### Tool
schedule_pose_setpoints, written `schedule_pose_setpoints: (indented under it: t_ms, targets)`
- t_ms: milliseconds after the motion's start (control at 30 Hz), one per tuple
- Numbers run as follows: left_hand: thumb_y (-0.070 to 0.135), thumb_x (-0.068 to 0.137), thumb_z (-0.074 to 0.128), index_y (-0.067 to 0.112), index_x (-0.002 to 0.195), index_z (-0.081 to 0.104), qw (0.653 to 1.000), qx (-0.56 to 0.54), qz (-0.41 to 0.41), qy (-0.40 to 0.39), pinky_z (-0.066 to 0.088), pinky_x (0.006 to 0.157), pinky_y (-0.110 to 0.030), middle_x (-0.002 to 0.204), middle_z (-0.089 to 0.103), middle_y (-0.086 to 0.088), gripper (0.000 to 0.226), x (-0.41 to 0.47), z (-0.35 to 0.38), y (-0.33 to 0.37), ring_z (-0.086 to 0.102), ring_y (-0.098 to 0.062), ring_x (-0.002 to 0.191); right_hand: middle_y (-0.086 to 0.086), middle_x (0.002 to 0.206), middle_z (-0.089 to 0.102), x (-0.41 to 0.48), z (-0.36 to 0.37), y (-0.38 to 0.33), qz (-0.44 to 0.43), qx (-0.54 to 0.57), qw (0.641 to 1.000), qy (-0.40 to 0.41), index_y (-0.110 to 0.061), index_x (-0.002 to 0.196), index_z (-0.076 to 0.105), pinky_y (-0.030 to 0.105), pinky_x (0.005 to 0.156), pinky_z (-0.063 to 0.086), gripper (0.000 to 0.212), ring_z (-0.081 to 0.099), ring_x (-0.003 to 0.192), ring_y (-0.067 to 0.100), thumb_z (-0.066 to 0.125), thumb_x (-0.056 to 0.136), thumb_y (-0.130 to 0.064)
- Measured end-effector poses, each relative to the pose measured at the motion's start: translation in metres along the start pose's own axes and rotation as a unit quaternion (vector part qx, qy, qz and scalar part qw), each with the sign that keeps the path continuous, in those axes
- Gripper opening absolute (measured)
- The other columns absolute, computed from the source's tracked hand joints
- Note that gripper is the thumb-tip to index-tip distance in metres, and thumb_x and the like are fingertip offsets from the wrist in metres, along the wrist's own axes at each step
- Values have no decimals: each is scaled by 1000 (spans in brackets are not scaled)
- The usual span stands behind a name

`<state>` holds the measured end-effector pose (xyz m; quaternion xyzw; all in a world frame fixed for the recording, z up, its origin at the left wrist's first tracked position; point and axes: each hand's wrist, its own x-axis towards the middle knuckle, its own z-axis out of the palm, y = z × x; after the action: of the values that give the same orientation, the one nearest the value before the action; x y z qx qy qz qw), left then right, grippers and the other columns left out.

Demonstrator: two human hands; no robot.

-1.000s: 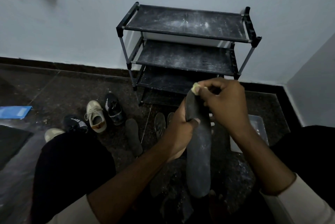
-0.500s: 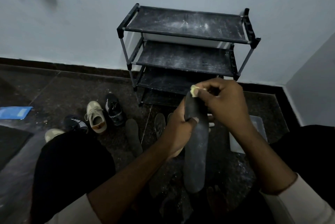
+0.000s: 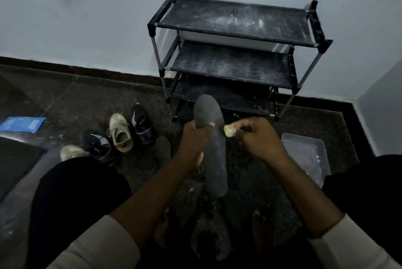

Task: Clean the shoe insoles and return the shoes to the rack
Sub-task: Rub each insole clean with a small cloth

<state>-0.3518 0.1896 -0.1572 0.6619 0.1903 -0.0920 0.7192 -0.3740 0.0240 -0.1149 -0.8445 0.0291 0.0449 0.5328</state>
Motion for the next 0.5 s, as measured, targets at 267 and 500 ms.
schedule_pose_setpoints:
  t_ms: [267,500]
  targets:
    - [16,95,69,3,135,54,997,-24,-76,16,55,90,-52,124,63,-14,44,58,-10,-27,62,-40,112,11,90,75,42,65,49,152,76,983,-63,-12,85,78,25,68,56,19,68,82,17,64,94,-2]
    - [10,94,68,2,114,66,992,47,-111,49,56,87,-47,105,71,-14,22,116,-40,-101,67,-31,90,16,85,77,100,128,127,169,31,983,-69,-3,93,80,27,64,53,9,68,74,22,72,91,-6]
